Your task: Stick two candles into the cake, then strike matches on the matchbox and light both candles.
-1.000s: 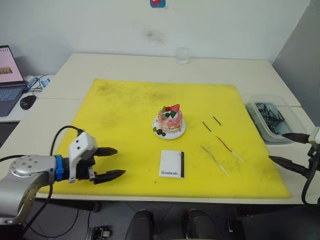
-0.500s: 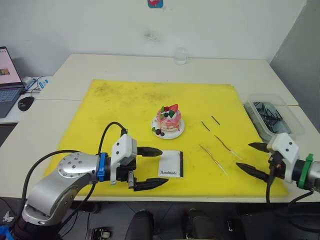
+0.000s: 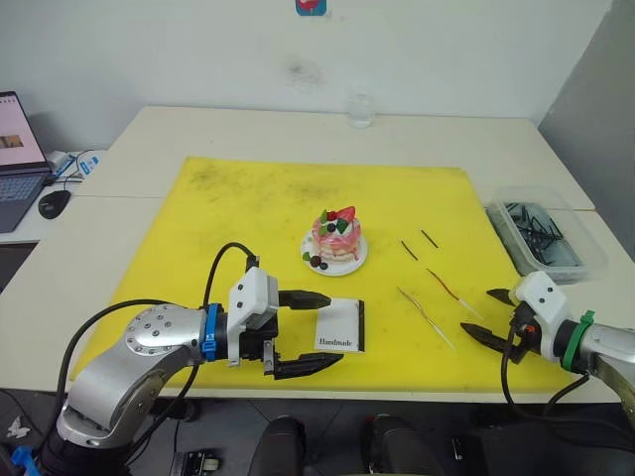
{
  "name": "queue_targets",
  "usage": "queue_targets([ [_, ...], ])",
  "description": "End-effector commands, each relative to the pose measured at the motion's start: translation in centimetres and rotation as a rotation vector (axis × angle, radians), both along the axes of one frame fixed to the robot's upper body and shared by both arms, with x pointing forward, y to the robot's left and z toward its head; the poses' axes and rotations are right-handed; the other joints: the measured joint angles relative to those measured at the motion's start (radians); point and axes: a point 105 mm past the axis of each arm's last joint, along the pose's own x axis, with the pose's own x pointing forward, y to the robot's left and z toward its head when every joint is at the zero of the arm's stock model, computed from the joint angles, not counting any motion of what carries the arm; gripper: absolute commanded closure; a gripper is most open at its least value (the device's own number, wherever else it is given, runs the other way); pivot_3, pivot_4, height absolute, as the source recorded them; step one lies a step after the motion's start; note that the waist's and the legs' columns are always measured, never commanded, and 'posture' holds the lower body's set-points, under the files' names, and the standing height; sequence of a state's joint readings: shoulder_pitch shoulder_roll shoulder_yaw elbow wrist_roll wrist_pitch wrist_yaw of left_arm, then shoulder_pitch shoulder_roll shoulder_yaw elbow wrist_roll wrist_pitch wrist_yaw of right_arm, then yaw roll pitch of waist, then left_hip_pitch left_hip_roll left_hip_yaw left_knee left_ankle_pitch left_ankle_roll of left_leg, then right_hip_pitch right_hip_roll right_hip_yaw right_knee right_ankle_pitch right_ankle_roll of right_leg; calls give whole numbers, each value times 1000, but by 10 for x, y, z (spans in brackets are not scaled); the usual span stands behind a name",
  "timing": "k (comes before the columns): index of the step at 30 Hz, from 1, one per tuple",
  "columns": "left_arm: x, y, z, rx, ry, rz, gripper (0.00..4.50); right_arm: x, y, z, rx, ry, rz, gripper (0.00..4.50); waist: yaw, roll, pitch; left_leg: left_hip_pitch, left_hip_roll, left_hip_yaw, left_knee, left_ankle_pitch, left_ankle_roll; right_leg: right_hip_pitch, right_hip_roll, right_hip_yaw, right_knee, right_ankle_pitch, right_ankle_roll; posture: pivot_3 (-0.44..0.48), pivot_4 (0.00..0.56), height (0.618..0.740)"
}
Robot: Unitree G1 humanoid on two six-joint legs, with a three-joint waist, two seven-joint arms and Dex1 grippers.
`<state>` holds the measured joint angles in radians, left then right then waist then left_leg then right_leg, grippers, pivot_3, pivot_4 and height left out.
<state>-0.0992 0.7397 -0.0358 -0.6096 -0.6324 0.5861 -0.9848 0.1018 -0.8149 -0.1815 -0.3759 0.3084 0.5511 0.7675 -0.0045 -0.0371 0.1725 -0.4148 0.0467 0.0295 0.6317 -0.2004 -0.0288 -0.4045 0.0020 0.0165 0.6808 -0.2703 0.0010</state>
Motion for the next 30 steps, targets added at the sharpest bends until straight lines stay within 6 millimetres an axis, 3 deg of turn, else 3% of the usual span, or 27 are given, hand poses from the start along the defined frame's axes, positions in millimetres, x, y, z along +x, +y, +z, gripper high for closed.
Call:
queue_targets([
  [1,-1,-5,10,-12,-40,-14,0,2,-2,4,-31,-13,-12,190,0,0,0,0,0,0,0,0,0,0,0,0,0,0,0,0,150,740],
  [4,0,-5,10,-7,-43,-15,0,0,-2,0,-52,9,-12,927,1,0,0,0,0,0,0,0,0,0,0,0,0,0,0,0,150,740],
  [14,1,-3,7,2,-33,-3,0,-3,-2,-9,-32,35,-29,4464,1,0,0,0,0,0,1,0,0,0,2,0,0,0,0,0,150,740],
  [19,7,5,-8,87,9,64,0,-5,-2,-9,2,64,-47,4464,1,0,0,0,0,-1,1,0,0,0,2,0,0,0,0,0,150,740],
  [23,9,8,-10,93,27,87,0,-7,0,3,18,50,-35,4464,1,0,0,0,0,-1,1,0,0,0,2,0,0,0,0,0,150,740],
  [30,14,14,-4,-10,212,147,0,-5,16,61,202,-57,0,4464,-1,0,0,0,1,-2,1,0,0,0,2,0,0,0,1,0,150,740],
])
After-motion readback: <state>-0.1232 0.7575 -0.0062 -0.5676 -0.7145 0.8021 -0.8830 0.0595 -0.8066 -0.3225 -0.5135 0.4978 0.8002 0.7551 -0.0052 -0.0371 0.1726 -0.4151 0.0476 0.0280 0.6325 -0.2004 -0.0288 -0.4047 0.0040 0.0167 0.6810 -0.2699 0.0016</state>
